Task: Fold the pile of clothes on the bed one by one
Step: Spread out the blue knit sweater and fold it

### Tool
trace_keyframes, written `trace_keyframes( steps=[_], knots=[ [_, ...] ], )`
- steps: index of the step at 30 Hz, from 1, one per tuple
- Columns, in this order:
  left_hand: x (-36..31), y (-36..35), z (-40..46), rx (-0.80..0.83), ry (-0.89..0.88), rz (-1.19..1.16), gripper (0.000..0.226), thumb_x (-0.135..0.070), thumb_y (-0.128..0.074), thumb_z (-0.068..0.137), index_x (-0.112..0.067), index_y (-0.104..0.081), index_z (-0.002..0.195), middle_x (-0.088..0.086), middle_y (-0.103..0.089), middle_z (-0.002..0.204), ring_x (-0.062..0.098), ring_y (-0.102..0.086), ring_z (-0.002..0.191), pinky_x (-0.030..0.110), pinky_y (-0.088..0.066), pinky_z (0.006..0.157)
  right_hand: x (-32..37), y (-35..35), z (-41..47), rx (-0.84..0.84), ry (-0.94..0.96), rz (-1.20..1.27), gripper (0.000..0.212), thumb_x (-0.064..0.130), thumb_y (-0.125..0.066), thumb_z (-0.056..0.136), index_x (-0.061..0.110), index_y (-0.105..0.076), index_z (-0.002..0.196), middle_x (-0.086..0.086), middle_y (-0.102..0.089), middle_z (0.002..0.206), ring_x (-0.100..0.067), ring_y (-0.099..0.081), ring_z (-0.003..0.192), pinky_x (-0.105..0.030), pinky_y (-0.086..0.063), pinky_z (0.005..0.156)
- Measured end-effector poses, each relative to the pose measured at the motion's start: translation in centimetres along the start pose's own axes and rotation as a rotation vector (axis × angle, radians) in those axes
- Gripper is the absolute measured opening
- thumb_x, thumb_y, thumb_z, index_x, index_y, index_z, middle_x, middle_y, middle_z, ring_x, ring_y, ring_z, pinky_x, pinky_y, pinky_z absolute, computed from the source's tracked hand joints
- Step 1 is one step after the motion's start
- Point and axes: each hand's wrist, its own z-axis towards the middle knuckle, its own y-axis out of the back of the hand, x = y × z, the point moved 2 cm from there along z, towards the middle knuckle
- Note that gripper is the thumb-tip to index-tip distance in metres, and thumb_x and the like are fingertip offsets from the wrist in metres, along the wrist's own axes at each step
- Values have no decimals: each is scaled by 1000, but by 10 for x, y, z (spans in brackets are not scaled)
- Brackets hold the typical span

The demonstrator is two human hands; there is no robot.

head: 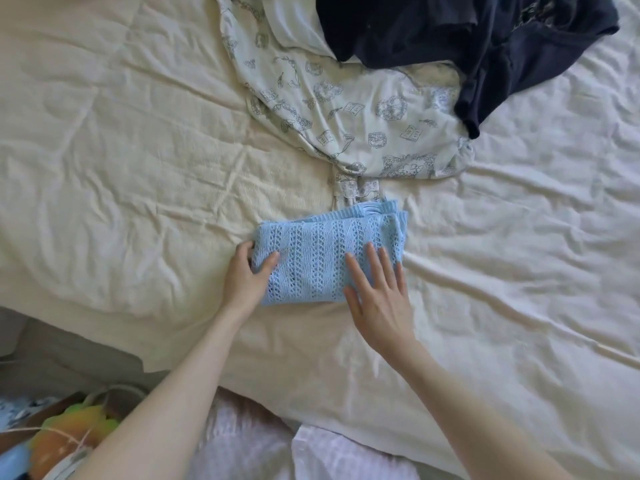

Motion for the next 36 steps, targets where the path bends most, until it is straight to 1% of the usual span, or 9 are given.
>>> trace_keyframes(
  steps=[5,9,13,16,19,22,25,29,36],
  knots=[
    [-11,1,7,-131,-326,25,35,-23,-63,88,-10,-49,118,-1,-49,108,13,-48,96,24,-38,82,-19,-2,19,115,-38,-67,57,42,-35,99,28,-15,151,-10,0,159,-29,0,147,-37,-2,118],
    [10,-6,10,-151,-20,-4,38,-29,-68,85,-6,-53,112,13,-54,111,26,-56,94,34,-46,82,-24,-8,31,273,-38,-75,57,48,-28,99,33,-9,151,-5,7,159,-24,6,147,-40,1,118],
    [10,-4,19,-19,233,-193,42,-42,-68,82,-16,-46,108,3,-59,108,19,-60,96,36,-51,81,-27,9,41,-56,-173,323,33,25,-53,96,13,-59,126,-12,-43,144,-28,-36,135,-41,-26,111],
    [6,-2,24,100,288,-314,51,-50,-65,81,-23,-43,117,-4,-57,111,17,-61,101,45,-53,86,-40,15,42,-190,-520,517,42,23,-63,89,5,-53,125,-13,-49,129,-27,-47,119,-36,-38,99],
    [10,-2,26,122,392,-365,61,-51,-68,78,-15,-46,122,2,-60,115,23,-62,104,50,-52,90,-58,12,50,-27,-844,666,63,31,-72,81,0,-43,128,-15,-49,128,-28,-50,114,-40,-43,96],
    [13,-5,27,161,454,-400,50,-45,-67,82,-11,-58,117,10,-68,107,28,-66,95,47,-55,82,-67,7,58,257,-968,1073,37,30,-70,84,2,-59,107,-17,-64,115,-28,-64,93,-37,-55,78],
    [9,-6,30,202,456,-422,37,-36,-64,87,-12,-60,116,3,-71,95,18,-68,80,32,-55,59,-73,4,61,455,-989,1241,20,31,-60,91,11,-59,95,-26,-52,130,-43,-48,122,-50,-45,100],
    [0,3,28,236,419,-407,34,-30,-63,89,-16,-58,120,-1,-69,94,16,-66,79,28,-49,52,-84,9,58,556,-1030,1375,34,26,-61,90,6,-55,116,-12,-64,107,-27,-62,101,-37,-52,79],
    [-8,29,-28,199,339,-356,25,-34,-65,87,-20,-61,108,-3,-69,93,15,-65,80,28,-48,57,-68,34,8,549,-1019,1389,16,19,-68,85,13,-62,99,-2,-66,93,-18,-63,88,-31,-49,72]
  ],
)
